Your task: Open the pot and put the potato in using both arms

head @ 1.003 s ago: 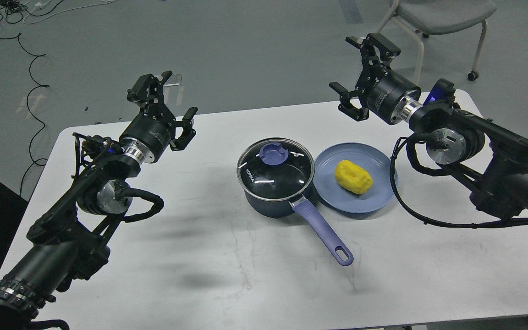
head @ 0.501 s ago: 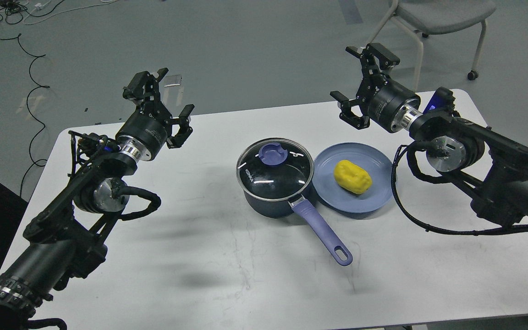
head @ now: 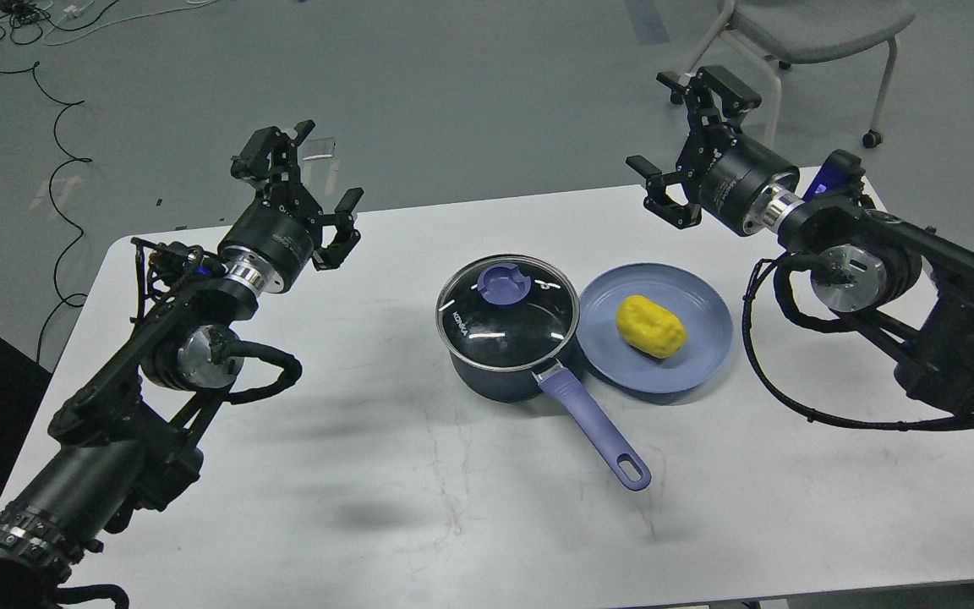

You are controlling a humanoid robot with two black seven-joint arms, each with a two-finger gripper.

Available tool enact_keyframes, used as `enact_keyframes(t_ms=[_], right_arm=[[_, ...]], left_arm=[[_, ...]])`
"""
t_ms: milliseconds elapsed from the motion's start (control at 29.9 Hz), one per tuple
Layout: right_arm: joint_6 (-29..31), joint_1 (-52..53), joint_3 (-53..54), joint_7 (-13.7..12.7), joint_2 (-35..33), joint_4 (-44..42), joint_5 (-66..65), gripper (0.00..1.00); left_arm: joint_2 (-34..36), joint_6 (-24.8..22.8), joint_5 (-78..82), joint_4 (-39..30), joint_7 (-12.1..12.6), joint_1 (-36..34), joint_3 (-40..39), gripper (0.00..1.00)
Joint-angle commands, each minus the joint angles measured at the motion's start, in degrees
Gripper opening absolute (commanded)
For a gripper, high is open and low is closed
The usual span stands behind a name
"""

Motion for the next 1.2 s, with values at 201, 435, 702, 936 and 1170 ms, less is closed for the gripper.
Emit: enact_keyframes(t_ms=[201,435,702,936,1170], right_arm=[[0.0,0.0,0.8,0.0,-0.3,0.0,0.0,1.0],[-0.1,0.0,0.8,0.0,-0.3,0.0,0.0,1.0],[-0.3,-1.6,2.1,0.9,-5.2,-0.5,0.3,1.0],[0.6,-6.4,3.9,2.0,-11.0,-0.7,1.0,1.0],[1.6,-7.6,4.2,3.4,-12.5,-2.8,1.4,1.0]], left_arm=[[0.3,0.1,0.7,-0.1,0.2,-0.1,0.4,0.98],[0.5,-0.1,0.6,-0.4,0.2,0.0,0.5,0.98],[1.2,0.1,13.3,-0.6,0.0,-0.6,1.8,0.98],[5.4,0.7,25.2,-4.0,-0.4,-1.5,1.9,0.98],[7.7,3.9,60.7,-9.0,-5.9,-3.6,3.6,0.98]])
